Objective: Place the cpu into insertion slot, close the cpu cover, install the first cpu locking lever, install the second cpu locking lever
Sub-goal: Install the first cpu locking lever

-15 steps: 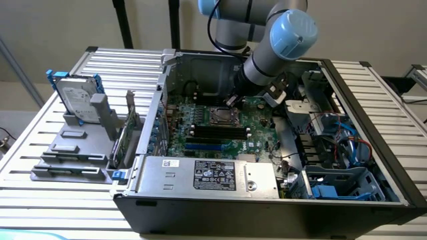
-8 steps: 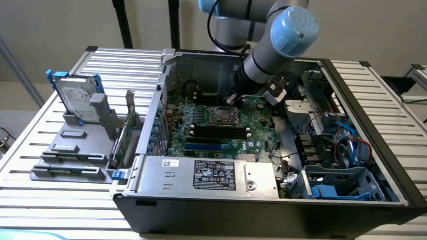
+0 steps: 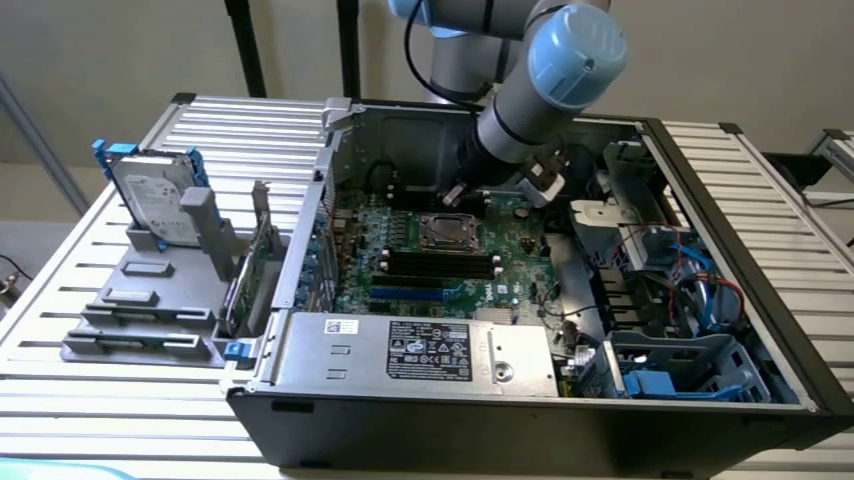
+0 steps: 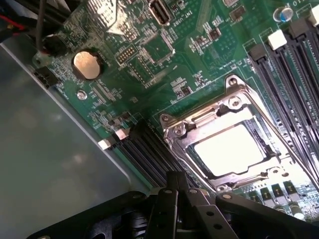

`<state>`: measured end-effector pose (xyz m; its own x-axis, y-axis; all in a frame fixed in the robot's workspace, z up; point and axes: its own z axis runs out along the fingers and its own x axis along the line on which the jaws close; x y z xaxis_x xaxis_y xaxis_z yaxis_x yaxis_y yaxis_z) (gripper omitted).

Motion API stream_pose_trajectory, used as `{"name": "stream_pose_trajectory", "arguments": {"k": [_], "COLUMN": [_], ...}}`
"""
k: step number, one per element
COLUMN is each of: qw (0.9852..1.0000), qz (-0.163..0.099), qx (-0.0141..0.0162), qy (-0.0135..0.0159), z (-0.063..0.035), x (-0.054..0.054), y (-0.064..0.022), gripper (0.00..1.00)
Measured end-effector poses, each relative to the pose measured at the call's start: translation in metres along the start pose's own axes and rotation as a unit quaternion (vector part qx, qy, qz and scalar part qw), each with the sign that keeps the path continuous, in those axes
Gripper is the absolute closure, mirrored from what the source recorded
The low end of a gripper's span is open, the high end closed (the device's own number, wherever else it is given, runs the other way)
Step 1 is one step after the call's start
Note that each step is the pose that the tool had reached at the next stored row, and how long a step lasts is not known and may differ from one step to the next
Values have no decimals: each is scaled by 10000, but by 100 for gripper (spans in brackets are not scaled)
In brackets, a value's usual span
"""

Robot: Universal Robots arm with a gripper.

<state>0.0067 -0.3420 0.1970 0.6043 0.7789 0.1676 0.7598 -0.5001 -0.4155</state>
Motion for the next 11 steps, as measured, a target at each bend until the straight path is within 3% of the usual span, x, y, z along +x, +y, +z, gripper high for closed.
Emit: {"name": "stream_pose_trajectory", "arguments": {"k": [7, 11], "qw": [10000, 10000], "qz": [-15, -17], "qx": [-26, -29], "qy": [-1, 1], "z": [14, -25], "x": [-114, -146], "y": [-133, -154], "gripper": [89, 89]}}
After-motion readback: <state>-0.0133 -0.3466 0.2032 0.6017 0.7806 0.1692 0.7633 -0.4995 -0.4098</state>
